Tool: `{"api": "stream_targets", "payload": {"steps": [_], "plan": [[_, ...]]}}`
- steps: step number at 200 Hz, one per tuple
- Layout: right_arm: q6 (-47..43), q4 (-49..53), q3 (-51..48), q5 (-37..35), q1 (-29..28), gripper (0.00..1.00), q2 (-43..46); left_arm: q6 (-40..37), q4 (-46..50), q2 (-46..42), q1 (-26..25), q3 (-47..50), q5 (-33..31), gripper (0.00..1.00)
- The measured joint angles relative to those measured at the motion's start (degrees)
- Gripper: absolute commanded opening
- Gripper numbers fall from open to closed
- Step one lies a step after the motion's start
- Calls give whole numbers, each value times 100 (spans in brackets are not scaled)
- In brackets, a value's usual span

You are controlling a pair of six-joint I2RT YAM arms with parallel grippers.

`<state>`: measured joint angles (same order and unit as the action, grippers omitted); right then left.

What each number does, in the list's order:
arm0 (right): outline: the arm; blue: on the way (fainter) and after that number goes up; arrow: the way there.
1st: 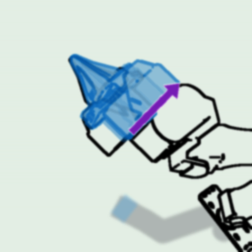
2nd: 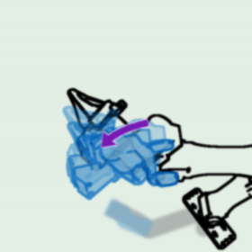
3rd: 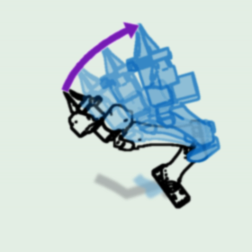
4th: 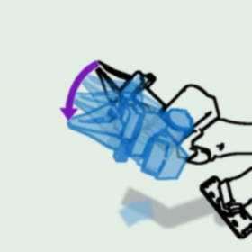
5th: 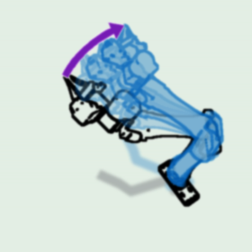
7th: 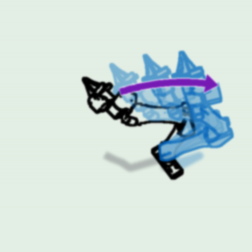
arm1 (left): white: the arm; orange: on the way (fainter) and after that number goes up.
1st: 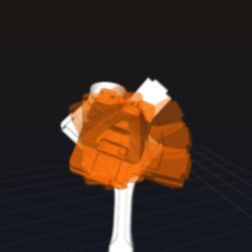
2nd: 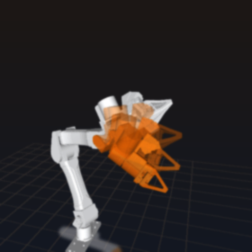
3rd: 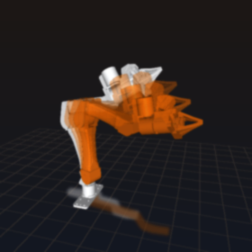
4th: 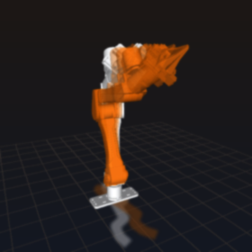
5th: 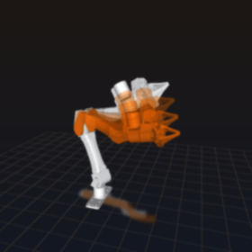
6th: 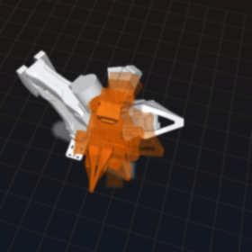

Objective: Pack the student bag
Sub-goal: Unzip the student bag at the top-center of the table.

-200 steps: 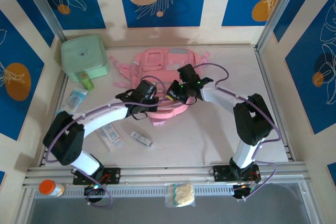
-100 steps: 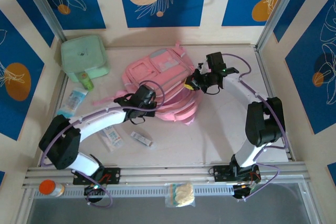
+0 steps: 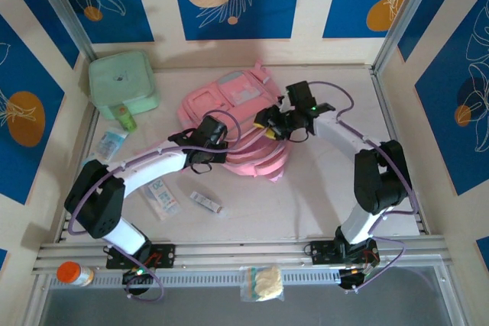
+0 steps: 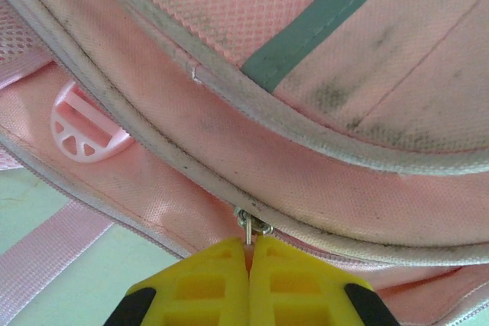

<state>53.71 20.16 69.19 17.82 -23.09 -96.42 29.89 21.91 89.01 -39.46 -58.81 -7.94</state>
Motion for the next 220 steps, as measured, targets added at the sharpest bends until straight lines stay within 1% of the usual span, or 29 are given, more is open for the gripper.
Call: {"api": "stream_targets", "payload": {"steps": [9, 28, 64, 73, 104, 157, 193, 220], "plan": [[103, -72, -31, -109, -173, 52, -46, 0, 2, 4, 0, -4, 0, 0], [236, -264, -24, -269, -424, 40, -184, -20, 26, 44, 7, -46, -2, 0], [402, -306, -9, -372, -420, 6, -249, -63, 57, 66, 66, -68, 0, 0], [385, -302, 2, -345, -391, 0, -249, -85, 44, 66, 105, -68, 4, 0], [442, -304, 2, -170, -247, 0, -249, -157, -44, 127, 417, -72, 0, 0], [466, -330, 2, -37, -190, 0, -249, -214, -367, 614, 1084, -289, -46, 0], [551, -455, 9, -94, -299, 0, -249, -302, -409, 1060, 1397, -811, -17, 0], [634, -511, 219, -356, -428, 0, -326, -350, -385, 1296, 1493, -1128, 2, 0]]}}
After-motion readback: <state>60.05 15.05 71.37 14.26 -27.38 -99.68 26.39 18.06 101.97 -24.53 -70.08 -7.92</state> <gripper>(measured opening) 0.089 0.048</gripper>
